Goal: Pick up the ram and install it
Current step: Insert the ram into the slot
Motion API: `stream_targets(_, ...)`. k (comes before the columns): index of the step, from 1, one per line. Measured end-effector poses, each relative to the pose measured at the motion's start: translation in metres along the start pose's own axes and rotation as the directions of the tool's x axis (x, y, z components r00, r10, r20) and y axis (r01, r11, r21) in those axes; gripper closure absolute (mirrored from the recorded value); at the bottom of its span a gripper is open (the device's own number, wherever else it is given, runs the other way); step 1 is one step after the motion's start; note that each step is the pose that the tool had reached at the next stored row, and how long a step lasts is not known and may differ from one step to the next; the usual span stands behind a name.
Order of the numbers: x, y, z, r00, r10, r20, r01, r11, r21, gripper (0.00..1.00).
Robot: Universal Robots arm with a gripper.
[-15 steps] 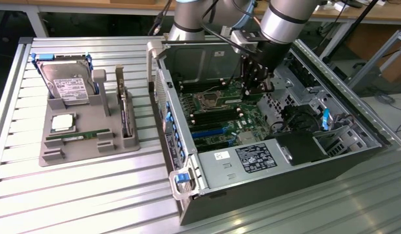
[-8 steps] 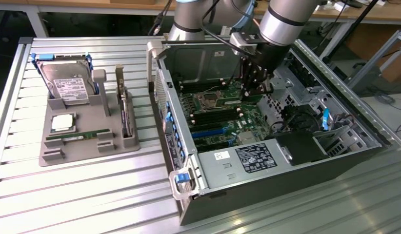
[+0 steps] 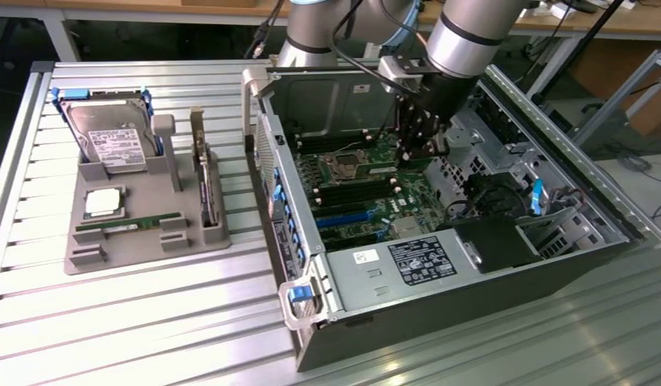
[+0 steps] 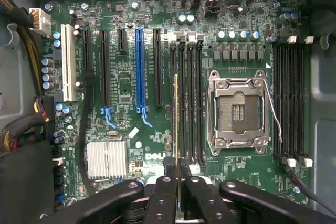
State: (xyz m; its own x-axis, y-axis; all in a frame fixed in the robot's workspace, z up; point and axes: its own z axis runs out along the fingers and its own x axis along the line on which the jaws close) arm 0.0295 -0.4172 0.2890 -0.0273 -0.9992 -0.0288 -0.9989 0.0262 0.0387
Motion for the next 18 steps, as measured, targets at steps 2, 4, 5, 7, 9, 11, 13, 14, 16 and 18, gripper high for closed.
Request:
stream_targets(2, 0.000, 0.0000, 0.0011, 1.0000, 0.000, 0.0000, 0.000, 1.0000, 0.0000, 0.87)
stream_targets(4, 0.000, -0.0001, 0.0027, 1.0000, 0.000, 0.0000, 0.000, 1.0000, 0.0000, 0.87)
stream_targets(5, 0.000, -0.0001, 0.0032, 1.0000, 0.000, -0.0001, 0.000, 1.0000, 0.0000, 0.87)
stream_targets(7, 0.000, -0.0002, 0.0046, 1.0000, 0.000, -0.0001, 0.000, 1.0000, -0.0001, 0.87)
stream_targets(9, 0.000, -0.0002, 0.0059, 1.0000, 0.000, 0.0000, 0.000, 1.0000, 0.0000, 0.87)
stream_targets(11, 0.000, -0.0002, 0.0070, 1.0000, 0.000, -0.0002, 0.000, 1.0000, 0.0000, 0.87)
stream_targets(13, 0.000, 0.0015, 0.0080, 1.0000, 0.000, 0.0000, 0.000, 1.0000, 0.0000, 0.87)
stream_targets(14, 0.000, 0.0026, 0.0084, 1.0000, 0.000, -0.0002, 0.000, 1.0000, 0.0000, 0.87)
stream_targets(16, 0.000, 0.0053, 0.0090, 1.0000, 0.000, -0.0001, 0.000, 1.0000, 0.0000, 0.87)
stream_targets(18, 0.001, 0.0119, 0.0098, 1.0000, 0.000, 0.0001, 0.000, 1.0000, 0.0000, 0.87)
